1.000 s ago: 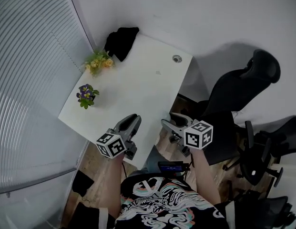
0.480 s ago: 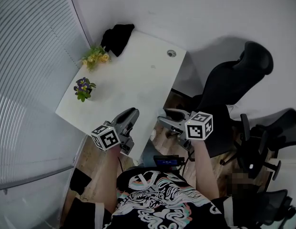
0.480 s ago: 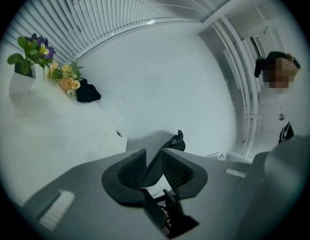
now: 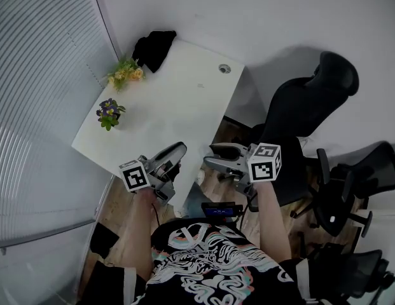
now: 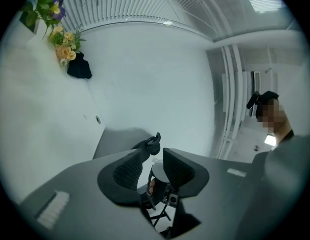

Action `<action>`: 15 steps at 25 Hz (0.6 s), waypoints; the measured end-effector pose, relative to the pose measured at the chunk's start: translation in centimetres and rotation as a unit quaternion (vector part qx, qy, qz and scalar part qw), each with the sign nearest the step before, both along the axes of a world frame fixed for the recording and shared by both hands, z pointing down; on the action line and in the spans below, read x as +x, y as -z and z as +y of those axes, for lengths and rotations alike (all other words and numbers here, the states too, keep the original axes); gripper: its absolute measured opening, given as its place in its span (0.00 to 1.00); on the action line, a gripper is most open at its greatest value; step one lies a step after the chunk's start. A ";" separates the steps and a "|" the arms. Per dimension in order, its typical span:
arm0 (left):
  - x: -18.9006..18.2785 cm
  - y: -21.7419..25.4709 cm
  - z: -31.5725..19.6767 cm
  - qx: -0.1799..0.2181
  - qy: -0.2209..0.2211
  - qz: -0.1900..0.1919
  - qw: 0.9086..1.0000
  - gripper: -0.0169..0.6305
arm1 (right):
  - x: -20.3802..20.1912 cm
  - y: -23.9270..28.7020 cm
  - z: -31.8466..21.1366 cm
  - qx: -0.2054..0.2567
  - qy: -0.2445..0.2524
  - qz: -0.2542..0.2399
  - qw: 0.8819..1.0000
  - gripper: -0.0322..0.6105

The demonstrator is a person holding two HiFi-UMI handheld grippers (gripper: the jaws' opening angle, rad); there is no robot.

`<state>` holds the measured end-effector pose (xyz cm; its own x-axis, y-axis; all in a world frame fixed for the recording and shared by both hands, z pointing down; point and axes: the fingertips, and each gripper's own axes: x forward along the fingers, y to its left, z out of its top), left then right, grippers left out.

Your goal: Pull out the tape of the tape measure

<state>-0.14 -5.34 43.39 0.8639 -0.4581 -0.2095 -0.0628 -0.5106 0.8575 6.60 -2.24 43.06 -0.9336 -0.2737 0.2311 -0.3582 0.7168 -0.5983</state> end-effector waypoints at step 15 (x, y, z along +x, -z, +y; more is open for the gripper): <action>0.0 2.4 1.3 -0.041 -0.050 0.153 0.986 0.21 | -2.8 2.6 2.2 0.008 0.069 -0.055 0.996 0.38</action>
